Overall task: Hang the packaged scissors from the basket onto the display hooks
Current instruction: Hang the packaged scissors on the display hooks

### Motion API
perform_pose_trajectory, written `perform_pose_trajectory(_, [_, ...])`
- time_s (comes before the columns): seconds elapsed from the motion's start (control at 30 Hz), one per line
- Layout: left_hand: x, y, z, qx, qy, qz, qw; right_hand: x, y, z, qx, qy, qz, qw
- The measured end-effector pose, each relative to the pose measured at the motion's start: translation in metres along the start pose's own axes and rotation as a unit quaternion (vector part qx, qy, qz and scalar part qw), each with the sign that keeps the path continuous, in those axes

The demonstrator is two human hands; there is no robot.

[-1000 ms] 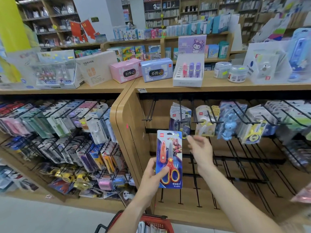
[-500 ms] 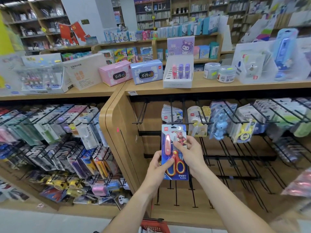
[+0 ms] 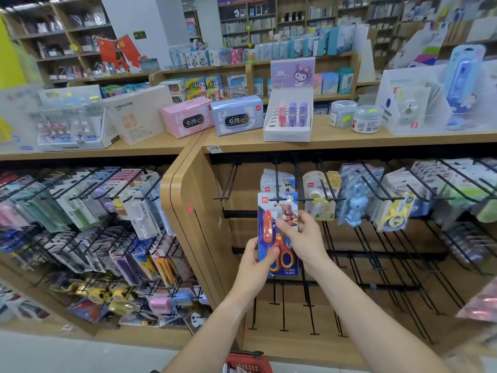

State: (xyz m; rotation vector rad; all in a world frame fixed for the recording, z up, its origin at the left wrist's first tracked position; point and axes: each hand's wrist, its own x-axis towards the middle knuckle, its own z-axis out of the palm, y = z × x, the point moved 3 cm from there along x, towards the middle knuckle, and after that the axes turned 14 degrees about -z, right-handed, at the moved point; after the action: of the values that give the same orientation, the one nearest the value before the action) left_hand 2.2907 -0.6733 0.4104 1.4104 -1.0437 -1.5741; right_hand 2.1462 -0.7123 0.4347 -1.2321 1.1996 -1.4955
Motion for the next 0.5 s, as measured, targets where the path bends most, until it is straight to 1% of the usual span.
perform_pose_trajectory(0.1, [0.003, 0.003, -0.002, 0.027, 0.021, 0.007, 0.999, 0.005, 0.000, 0.003, -0.001, -0.026, 0.007, 1.000])
perform_pose_trajectory(0.2, [0.005, 0.003, -0.004, 0.033, 0.016, 0.006, 0.999, -0.001, 0.003, 0.002, -0.007, -0.037, 0.011, 0.999])
perform_pose_trajectory(0.3, [0.002, 0.002, -0.004, 0.045, 0.011, -0.004, 0.999, -0.006, 0.007, -0.002, -0.006, -0.032, 0.036, 0.999])
perform_pose_trajectory(0.5, [-0.006, 0.007, -0.005, 0.050, 0.001, 0.003, 0.999, -0.016, 0.002, -0.001, 0.031, -0.009, 0.049, 0.998])
